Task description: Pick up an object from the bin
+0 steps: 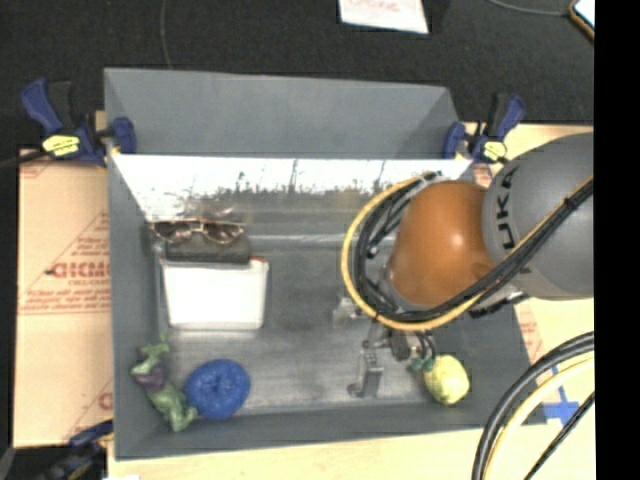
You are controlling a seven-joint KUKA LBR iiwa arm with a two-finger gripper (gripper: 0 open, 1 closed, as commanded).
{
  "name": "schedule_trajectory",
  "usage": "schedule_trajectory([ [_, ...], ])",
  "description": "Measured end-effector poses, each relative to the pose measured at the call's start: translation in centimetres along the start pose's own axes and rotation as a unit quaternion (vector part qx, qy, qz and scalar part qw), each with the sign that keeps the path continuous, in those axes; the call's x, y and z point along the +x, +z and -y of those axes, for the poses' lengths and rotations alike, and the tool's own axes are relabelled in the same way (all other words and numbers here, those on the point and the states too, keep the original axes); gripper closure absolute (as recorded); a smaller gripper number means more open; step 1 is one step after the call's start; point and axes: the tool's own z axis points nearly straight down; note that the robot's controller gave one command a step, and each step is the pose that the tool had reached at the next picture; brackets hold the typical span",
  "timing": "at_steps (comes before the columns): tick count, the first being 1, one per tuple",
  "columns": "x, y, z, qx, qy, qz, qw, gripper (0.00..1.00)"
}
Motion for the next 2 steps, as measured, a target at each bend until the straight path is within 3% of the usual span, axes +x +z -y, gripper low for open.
schedule_trajectory([
  [1,-0.2,-0.4,0.0,0.000,0.000,0.0040,1.0000,0.00],
  [2,-0.4,6.3,-12.5,-0.001,-0.066,0.0017,0.9978,0.00],
])
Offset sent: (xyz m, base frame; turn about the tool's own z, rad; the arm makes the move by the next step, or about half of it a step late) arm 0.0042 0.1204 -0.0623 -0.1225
